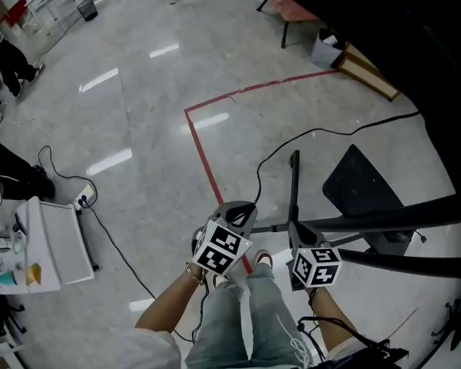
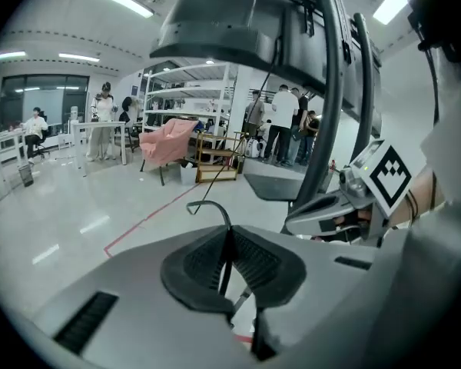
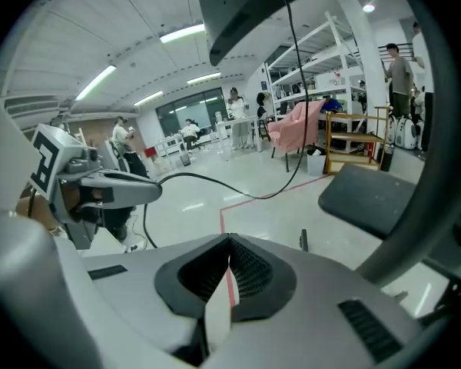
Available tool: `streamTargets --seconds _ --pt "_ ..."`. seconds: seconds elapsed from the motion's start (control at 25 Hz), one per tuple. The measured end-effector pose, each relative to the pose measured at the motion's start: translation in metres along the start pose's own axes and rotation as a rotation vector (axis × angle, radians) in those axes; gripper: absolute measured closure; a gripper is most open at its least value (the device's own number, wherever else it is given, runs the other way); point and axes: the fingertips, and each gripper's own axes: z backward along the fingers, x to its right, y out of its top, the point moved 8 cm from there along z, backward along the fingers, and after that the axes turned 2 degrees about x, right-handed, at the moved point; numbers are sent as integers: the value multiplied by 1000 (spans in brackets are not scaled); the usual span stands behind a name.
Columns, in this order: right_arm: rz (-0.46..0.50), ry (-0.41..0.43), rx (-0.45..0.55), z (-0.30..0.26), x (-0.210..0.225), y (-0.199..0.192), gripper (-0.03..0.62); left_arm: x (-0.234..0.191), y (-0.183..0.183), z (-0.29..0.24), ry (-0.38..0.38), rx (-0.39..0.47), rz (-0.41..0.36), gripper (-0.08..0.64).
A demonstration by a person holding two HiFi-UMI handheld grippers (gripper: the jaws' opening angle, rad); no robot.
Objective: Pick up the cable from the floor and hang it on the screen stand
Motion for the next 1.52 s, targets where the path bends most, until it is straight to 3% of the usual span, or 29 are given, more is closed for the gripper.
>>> streamTargets --seconds 0.2,0.4,0.6,0.72,0.88,1.04,1.16,1.36,1.52 --pt "-4 -21 59 74 -36 77 574 22 96 89 -8 24 -68 541" --pt "-6 -52 147 141 -51 127 574 46 186 162 -66 60 -179 541" --pt "-28 -56 256 188 -56 166 574 62 268 206 -78 162 -181 541" --pt "-29 -58 314 211 -57 187 574 72 308 215 -53 202 -198 541" --pt "44 -92 372 231 -56 217 575 84 348 212 -1 220 -222 541" --pt "33 -96 403 248 -53 259 574 95 385 210 12 212 -189 541" --pt "75 -147 438 252 -49 296 575 93 420 211 32 245 -203 541" --pt "54 -149 490 235 -46 322 575 75 441 199 77 277 -200 541" --pt "60 -170 516 243 -39 367 575 78 478 200 97 312 -224 541"
